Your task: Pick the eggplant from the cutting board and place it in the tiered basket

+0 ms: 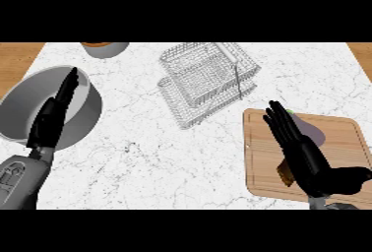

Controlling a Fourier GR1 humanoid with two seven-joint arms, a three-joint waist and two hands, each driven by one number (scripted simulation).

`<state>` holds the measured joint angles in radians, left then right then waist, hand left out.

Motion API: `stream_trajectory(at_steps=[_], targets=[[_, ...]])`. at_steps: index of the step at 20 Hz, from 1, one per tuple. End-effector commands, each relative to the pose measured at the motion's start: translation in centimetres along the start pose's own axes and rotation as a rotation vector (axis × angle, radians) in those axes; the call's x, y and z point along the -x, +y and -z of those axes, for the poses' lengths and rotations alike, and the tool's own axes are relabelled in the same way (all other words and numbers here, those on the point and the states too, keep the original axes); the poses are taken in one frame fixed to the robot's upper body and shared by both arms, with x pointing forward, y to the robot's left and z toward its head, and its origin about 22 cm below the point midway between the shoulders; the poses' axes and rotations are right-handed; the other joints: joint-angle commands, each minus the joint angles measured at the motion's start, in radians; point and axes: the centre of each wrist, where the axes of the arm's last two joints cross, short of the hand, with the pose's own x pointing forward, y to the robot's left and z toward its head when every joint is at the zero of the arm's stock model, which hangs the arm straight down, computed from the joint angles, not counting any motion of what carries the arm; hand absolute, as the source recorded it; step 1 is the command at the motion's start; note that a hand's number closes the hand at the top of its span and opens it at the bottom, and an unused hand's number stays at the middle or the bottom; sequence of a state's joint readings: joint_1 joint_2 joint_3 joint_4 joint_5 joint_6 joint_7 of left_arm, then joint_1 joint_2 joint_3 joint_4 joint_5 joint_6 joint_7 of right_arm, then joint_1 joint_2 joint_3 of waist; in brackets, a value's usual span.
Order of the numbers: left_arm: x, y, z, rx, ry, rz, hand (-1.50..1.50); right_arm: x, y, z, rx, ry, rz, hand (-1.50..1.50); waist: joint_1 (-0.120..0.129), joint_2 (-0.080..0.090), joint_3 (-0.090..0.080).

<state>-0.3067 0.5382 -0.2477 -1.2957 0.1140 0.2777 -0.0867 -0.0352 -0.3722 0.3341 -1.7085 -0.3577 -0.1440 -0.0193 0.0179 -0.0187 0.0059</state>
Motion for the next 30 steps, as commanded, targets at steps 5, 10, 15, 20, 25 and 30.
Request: stream_trajectory(at_steps=[5, 10, 15, 20, 25, 30], targets=[[-0.9, -6.5, -1.4, 0.188, 0.110, -0.315, 0.00, -4.5, -9.3, 3.7, -0.252, 0.140, -0.175, 1.50, 0.040, 0.041, -0.005], [-1.2, -8.8, -2.1, 0.288, 0.198, -0.457, 0.00, -5.5, -18.2, 3.8, 0.203, 0.256, -0.409, -1.50, 0.034, 0.040, -0.003], [-2.5, -8.0, -1.8, 0.290, 0.202, -0.454, 0.00, -8.0, -20.5, 5.0, -0.196, 0.262, -0.548, -1.50, 0.028, 0.029, -0.004], [-3.1, -10.0, -2.4, 0.293, 0.218, -0.490, 0.00, -12.8, -18.3, 7.6, -0.332, 0.388, -0.866, -1.50, 0.022, 0.025, -0.007], [-1.9, -7.5, -2.3, 0.281, 0.226, -0.457, 0.00, -16.9, -14.2, 9.9, -0.334, 0.463, -1.211, -1.50, 0.023, 0.020, -0.009], [-3.0, -8.6, -1.9, 0.290, 0.236, -0.476, 0.00, -18.4, -7.8, 13.2, -0.374, 0.540, -1.385, -1.50, 0.017, 0.020, -0.009]])
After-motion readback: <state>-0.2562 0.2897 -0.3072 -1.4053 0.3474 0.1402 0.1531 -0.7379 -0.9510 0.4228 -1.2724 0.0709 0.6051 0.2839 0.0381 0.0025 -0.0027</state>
